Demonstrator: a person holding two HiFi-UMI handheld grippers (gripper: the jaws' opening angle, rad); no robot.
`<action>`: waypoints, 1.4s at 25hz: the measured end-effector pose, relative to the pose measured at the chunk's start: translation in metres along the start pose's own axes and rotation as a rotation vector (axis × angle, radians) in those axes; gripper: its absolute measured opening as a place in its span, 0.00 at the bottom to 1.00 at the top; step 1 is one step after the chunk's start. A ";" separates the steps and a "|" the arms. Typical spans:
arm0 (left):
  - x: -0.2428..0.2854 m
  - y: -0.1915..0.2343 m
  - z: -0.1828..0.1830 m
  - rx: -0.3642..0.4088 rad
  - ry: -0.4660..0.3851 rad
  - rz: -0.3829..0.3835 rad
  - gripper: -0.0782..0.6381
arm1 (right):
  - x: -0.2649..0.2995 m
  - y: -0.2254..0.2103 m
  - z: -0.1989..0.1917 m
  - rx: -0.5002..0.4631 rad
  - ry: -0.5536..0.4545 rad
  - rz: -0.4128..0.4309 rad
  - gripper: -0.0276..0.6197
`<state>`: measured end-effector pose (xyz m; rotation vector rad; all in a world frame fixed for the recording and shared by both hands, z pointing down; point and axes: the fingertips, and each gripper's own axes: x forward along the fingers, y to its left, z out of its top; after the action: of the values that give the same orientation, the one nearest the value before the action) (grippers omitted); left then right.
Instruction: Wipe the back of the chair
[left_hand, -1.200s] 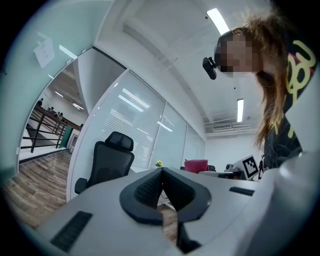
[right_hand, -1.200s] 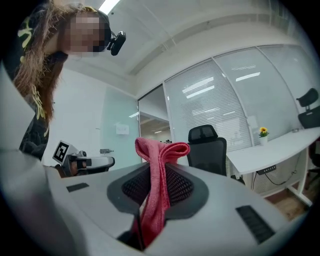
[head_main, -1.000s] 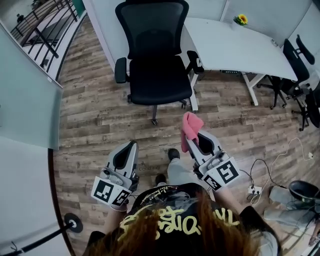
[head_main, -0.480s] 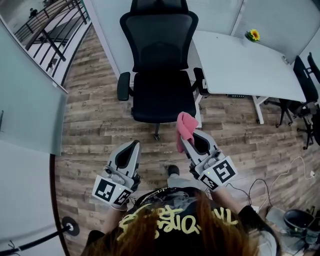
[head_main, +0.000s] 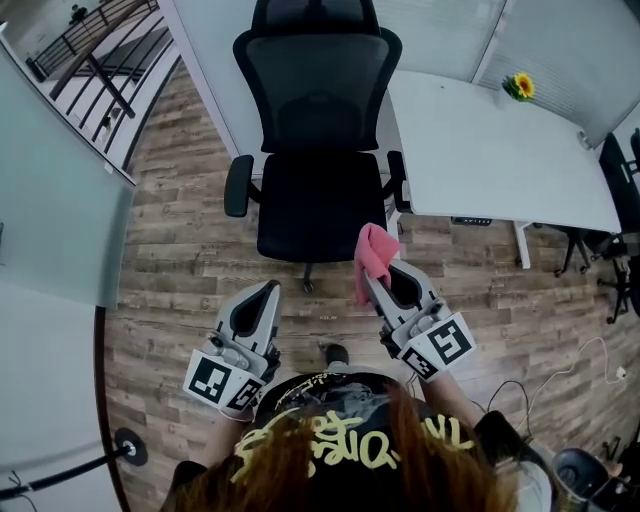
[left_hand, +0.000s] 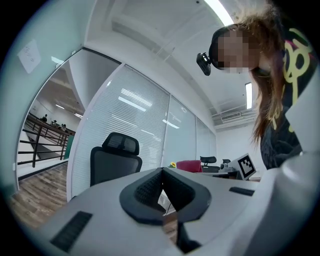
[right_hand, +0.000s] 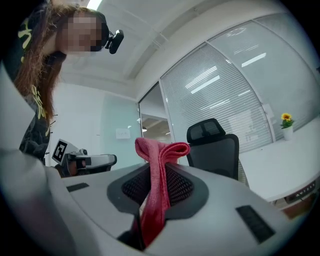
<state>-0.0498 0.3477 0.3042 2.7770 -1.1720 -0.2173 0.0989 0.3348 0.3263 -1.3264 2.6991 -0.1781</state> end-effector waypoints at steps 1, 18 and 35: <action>0.005 0.000 -0.001 -0.001 -0.002 0.006 0.09 | 0.003 -0.005 -0.001 0.003 0.003 0.009 0.15; 0.043 0.010 0.008 0.026 0.007 0.001 0.09 | 0.030 -0.022 -0.001 0.051 -0.001 0.080 0.15; 0.033 0.048 0.002 0.045 -0.001 0.087 0.09 | 0.044 -0.030 -0.012 0.050 -0.002 0.084 0.15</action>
<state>-0.0609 0.2904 0.3074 2.7563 -1.3098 -0.1858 0.0937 0.2817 0.3401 -1.1970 2.7239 -0.2338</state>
